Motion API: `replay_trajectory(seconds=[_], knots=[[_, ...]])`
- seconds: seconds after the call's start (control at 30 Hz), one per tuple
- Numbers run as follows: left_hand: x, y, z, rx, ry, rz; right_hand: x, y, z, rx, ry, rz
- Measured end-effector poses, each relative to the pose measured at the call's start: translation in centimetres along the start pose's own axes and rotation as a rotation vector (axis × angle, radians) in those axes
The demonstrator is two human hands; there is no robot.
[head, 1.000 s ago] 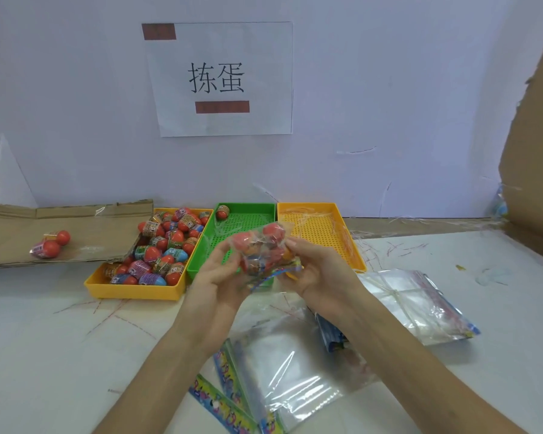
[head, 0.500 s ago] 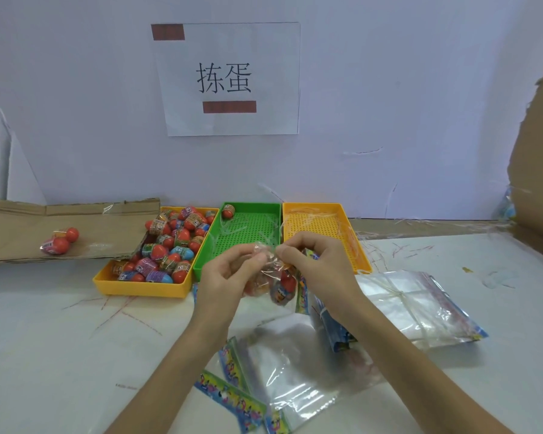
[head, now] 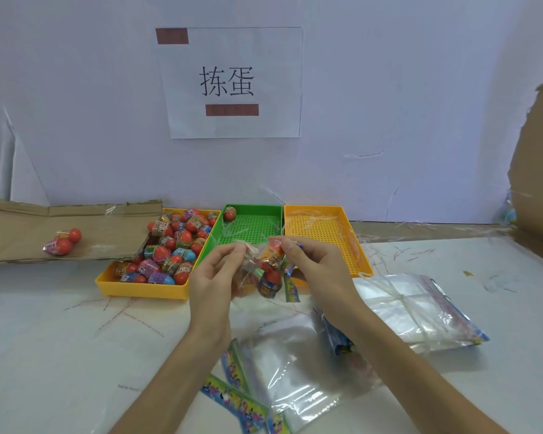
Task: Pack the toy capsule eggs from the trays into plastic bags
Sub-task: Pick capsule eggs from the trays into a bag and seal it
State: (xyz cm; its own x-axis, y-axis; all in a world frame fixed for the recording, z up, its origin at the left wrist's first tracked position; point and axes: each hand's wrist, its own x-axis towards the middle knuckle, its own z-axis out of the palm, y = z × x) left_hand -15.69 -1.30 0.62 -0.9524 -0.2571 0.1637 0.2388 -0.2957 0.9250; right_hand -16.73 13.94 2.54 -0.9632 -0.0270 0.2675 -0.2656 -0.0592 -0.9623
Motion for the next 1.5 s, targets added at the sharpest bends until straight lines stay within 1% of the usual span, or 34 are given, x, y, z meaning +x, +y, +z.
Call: replay_trajectory(seconds=[0.1,0.23,0.47,0.53,0.67,0.77,0.97,1.07,1.13,1.3,1.4,1.5], knots=[[0.0,0.0,0.2,-0.016,0.061,0.028,-0.1,0.1,0.3,-0.078,0.033,-0.099],[-0.2,0.1,0.3,0.000,0.116,0.098,-0.6,0.1,0.6,-0.071,0.020,-0.143],[0.1,0.2,0.6,-0.125,0.227,-0.021,-0.9,0.0,1.0,-0.042,0.018,-0.100],[0.2,0.3,0.5,-0.127,0.216,-0.023,-0.9,-0.3,1.1,-0.032,0.011,-0.099],[0.2,0.2,0.1,0.003,0.177,0.101,-0.7,-0.4,0.7,-0.076,-0.006,-0.069],[0.3,-0.1,-0.1,0.035,0.163,0.123,-0.5,-0.3,0.4,-0.092,-0.024,-0.058],[-0.2,-0.5,0.0,0.190,0.006,0.156,-0.4,-0.2,0.4,-0.138,-0.049,-0.108],[-0.4,-0.6,0.0,0.261,-0.054,0.205,-0.4,-0.1,0.5,-0.149,-0.017,-0.125],[-0.4,-0.6,0.0,0.269,-0.079,0.193,-0.3,0.1,0.4,-0.176,0.008,-0.132],[-0.4,-0.2,0.1,0.236,-0.106,0.077,0.0,0.3,0.1,-0.208,0.018,-0.101],[-0.4,0.0,0.2,0.200,-0.116,0.023,0.1,0.2,-0.1,-0.175,0.025,-0.055],[-0.5,0.2,0.3,0.170,-0.121,0.010,0.2,0.1,-0.3,-0.170,-0.004,0.035]])
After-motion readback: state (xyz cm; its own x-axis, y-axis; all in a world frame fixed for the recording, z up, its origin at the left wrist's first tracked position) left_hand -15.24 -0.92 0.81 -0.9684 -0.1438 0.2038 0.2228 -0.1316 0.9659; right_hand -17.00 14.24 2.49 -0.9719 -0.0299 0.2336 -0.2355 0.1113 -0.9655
